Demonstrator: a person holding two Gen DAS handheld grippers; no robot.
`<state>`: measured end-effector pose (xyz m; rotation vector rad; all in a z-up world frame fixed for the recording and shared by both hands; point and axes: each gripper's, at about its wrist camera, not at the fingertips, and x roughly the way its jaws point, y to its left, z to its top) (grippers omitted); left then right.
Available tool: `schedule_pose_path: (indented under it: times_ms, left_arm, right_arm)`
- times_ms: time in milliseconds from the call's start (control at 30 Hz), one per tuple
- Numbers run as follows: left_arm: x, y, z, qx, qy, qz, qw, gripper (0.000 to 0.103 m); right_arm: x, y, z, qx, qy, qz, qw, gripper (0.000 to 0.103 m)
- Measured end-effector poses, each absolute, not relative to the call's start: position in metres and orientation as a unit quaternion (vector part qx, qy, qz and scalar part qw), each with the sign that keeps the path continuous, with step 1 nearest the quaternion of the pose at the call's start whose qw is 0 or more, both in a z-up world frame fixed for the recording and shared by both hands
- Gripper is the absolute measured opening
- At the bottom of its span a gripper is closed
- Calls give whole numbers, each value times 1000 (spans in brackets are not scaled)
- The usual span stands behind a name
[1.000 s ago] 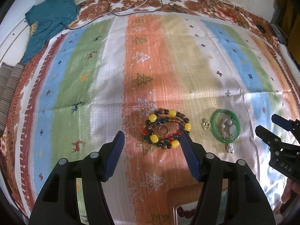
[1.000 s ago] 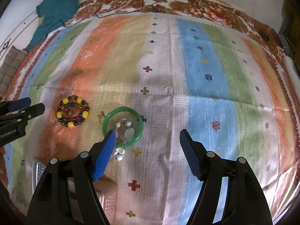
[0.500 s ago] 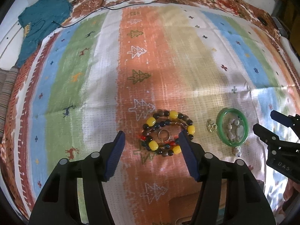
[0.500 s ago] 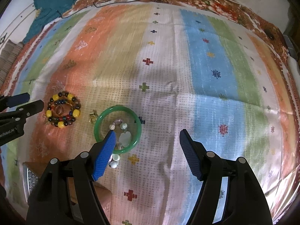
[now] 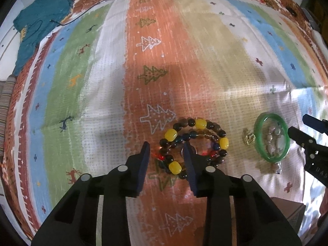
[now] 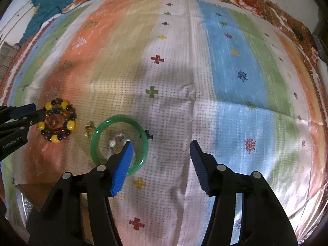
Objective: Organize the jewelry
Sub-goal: 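Lower the left gripper onto the yellow-and-black bead bracelet and close it, then grasp the green jade bangle rim with the right gripper while the left lifts its bracelet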
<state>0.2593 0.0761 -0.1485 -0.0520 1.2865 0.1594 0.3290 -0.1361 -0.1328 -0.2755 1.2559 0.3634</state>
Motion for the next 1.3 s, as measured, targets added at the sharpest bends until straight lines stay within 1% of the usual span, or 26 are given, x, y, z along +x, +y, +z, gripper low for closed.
schedule_pose_path:
  times_ms: [67, 267, 400, 500, 567, 600, 633, 667, 833, 1067, 1300]
  left_arm:
    - [261, 78, -152, -23, 604, 77, 793, 24]
    - [265, 81, -162, -21, 614, 70, 786, 20]
    - [267, 78, -163, -13, 613, 66, 787, 14]
    - [269, 77, -164, -8, 612, 67, 788, 14]
    - [269, 75, -163, -7, 612, 67, 788, 13]
    - [269, 74, -162, -6, 611, 68, 789, 10]
    - [268, 73, -161, -5, 610, 70, 790, 10]
    - [268, 72, -161, -4, 608, 71, 790, 10]
    - [264, 69, -148, -1, 598, 70, 798, 9]
    - [252, 60, -123, -5, 577, 56, 814, 9]
    - [243, 50, -100, -6, 555, 37, 831, 9]
  right_arm:
    - [330, -135, -137, -129, 586, 172, 782, 45]
    - [333, -132, -143, -128, 590, 180, 777, 38]
    - [333, -131, -148, -127, 593, 184, 774, 33]
    - [333, -129, -150, -134, 592, 186, 773, 25]
    - [332, -128, -152, -137, 591, 186, 773, 17]
    - [331, -128, -152, -138, 590, 187, 773, 16]
    - [331, -128, -153, -139, 589, 189, 773, 15]
    - [331, -128, -153, -137, 589, 192, 773, 9]
    - [328, -127, -147, -142, 582, 194, 777, 8]
    - [318, -129, -122, -131, 561, 200, 793, 8]
    - [306, -134, -110, -128, 554, 206, 796, 8]
